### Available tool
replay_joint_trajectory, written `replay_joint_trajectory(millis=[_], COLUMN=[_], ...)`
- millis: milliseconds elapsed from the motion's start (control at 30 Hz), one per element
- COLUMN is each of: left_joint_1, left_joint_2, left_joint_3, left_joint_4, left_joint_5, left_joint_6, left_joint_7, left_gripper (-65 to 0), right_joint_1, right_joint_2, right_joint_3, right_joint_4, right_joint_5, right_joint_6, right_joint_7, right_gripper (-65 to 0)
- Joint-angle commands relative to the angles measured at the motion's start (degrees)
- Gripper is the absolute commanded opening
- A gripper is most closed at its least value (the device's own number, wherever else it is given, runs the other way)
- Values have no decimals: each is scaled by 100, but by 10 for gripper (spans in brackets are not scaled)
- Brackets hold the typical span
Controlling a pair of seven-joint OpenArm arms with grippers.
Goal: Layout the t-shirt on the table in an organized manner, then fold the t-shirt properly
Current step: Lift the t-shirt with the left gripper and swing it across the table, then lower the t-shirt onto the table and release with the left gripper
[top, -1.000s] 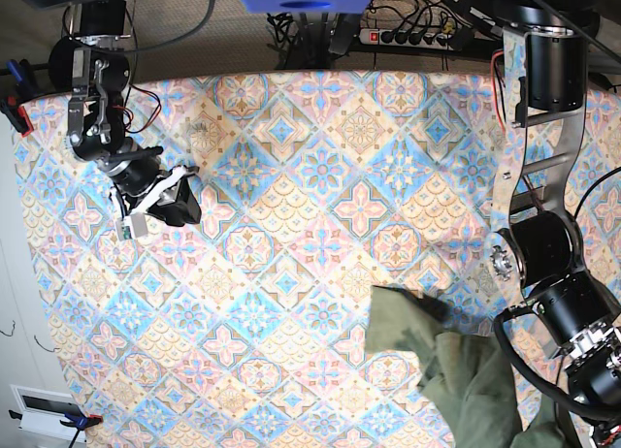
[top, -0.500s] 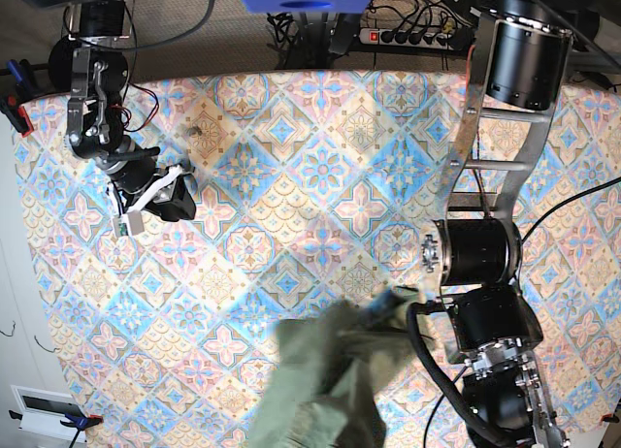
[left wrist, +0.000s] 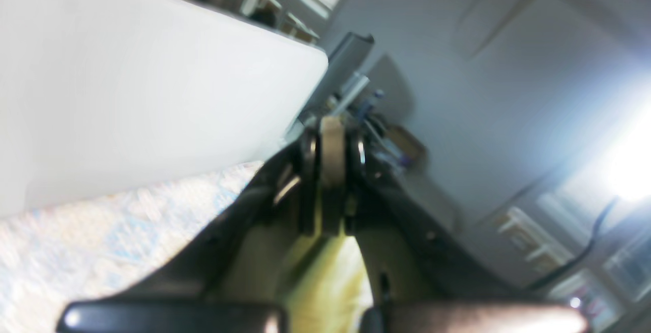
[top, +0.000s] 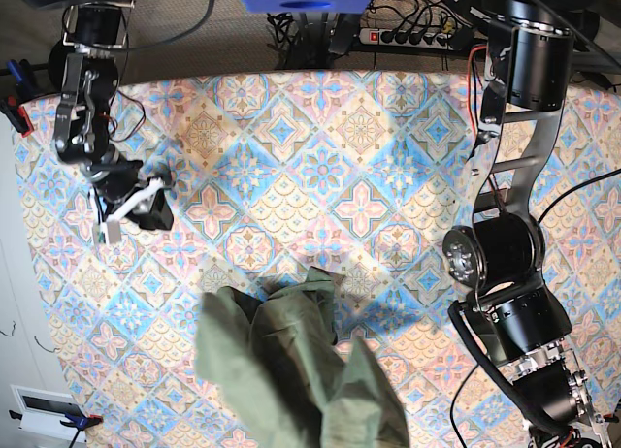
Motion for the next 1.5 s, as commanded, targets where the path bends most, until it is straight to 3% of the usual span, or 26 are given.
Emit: replay_joint_trajectory(millis=[0,267,433,767,900,1100,1267,1467], left_joint_1=[-301,-301,-301,-301,-301,-296,1190,2341], left_joint_2=[40,119,480,919,928,928,928,787], left_joint_3=[28,-16,1,45,441,1557,2173,2806], left_joint_4=[-39,-751,-751,-1358,-1358,-813,-276,-162], left_joint_5=[-289,-597,-790,-342,-166,36,660,1047], left_joint_6=[-37,-169,-178,-178,-178,-187,-187,-187], left_joint_7=[-159,-273,-388,-265,-291,-871,-1241,-1926], left_gripper=[-650,-650,-650,-650,-650,-650,-650,-650], right_joint_1=[206,250,250,250,242,233,233,224], right_joint_2=[82,82,82,82,82,82,82,82], right_joint_3=[25,25,25,52,52,43,34,34], right_joint_4=[129,59,-214,-196,-196,-196,-214,-196], right_joint_5=[145,145,145,145,145,145,145,145], right_joint_6=[53,53,53,53,53,53,53,53], right_joint_7=[216,207,216,243,243,243,243,243], right_gripper=[-470,-470,-470,-470,-470,-470,-470,-470])
